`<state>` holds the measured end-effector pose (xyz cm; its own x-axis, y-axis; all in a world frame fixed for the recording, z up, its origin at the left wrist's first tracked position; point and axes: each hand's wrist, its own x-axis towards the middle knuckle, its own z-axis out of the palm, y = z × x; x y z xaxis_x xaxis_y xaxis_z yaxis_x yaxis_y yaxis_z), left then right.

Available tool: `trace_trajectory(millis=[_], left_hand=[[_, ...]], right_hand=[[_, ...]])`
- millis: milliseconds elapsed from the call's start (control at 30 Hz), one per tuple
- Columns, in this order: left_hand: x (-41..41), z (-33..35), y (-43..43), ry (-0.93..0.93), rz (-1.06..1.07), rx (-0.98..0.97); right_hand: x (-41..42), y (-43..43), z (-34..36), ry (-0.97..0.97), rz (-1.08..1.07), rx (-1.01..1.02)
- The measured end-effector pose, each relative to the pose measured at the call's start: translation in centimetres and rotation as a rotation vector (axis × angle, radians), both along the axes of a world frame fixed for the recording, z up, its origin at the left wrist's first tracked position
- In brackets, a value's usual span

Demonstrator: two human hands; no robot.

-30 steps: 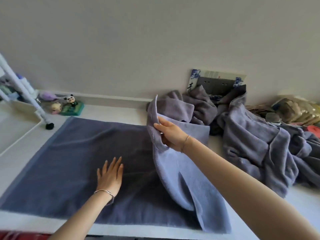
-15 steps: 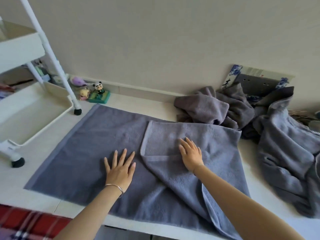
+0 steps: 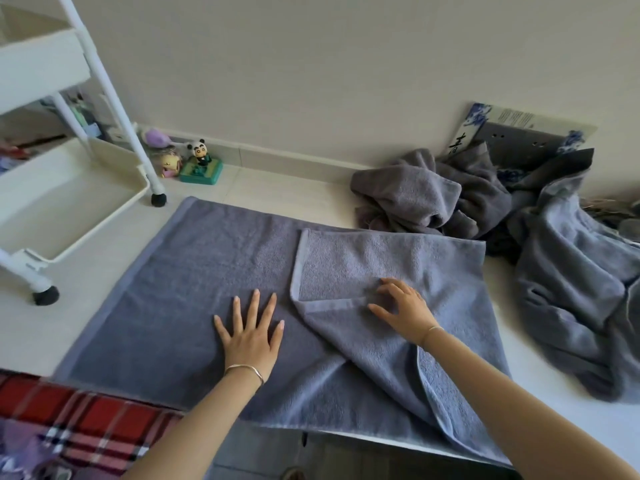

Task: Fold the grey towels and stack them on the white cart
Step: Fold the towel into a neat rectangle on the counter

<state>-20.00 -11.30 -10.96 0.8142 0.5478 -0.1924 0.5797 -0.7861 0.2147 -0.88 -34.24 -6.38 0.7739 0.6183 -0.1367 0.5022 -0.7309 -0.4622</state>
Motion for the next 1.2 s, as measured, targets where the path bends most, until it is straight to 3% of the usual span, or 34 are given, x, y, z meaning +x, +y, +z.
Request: trace_trajectory(millis=[100, 167, 267, 333, 467, 533, 600, 667, 800, 1000, 1200], left_hand=[[0.6, 0.2, 0.3, 0.008, 0.013, 0.035], [1.0, 0.8, 0.7, 0.071, 0.007, 0.065], [1.4, 2.2, 1.3, 0.098, -0.006, 0.028], [1.4, 2.7, 1.7, 0.006, 0.003, -0.055], [0.6, 4.7, 1.6, -0.571, 0.257, -0.517], [0.3, 6.2, 1.7, -0.604, 0.482, -0.875], [-0.2, 7.3, 1.9, -0.514, 0.635, -1.183], [-0.7, 8.1, 2.2, -0.411, 0.694, -1.267], [-0.9, 8.4, 1.8, -0.368, 0.729, -1.193], [0.1, 6.5, 0.8, -0.305, 0.61, -0.953], [1.1, 6.2, 0.2, -0.246, 0.615, -0.844]], right_hand=[[0.0, -0.2, 1.8, -0.098, 0.112, -0.13], [-0.1, 0.6, 4.2, -0.042, 0.134, -0.136], [-0.9, 2.8, 9.2, 0.344, 0.024, 0.101], [-1.9, 4.6, 11.8, 0.586, -0.042, 0.317], [-4.5, 8.8, 13.2, 0.83, -0.055, 0.509], [-5.4, 10.2, 12.4, 1.032, -0.046, 0.463], [-5.3, 10.6, 11.4, 1.133, 0.002, 0.332], [-3.7, 10.7, 10.4, 0.987, 0.03, 0.203], [1.8, 10.7, 7.9, 0.361, -0.036, 0.037], [6.9, 11.2, 4.8, 0.041, 0.004, -0.166], [9.1, 12.1, 2.3, -0.162, 0.069, -0.334]])
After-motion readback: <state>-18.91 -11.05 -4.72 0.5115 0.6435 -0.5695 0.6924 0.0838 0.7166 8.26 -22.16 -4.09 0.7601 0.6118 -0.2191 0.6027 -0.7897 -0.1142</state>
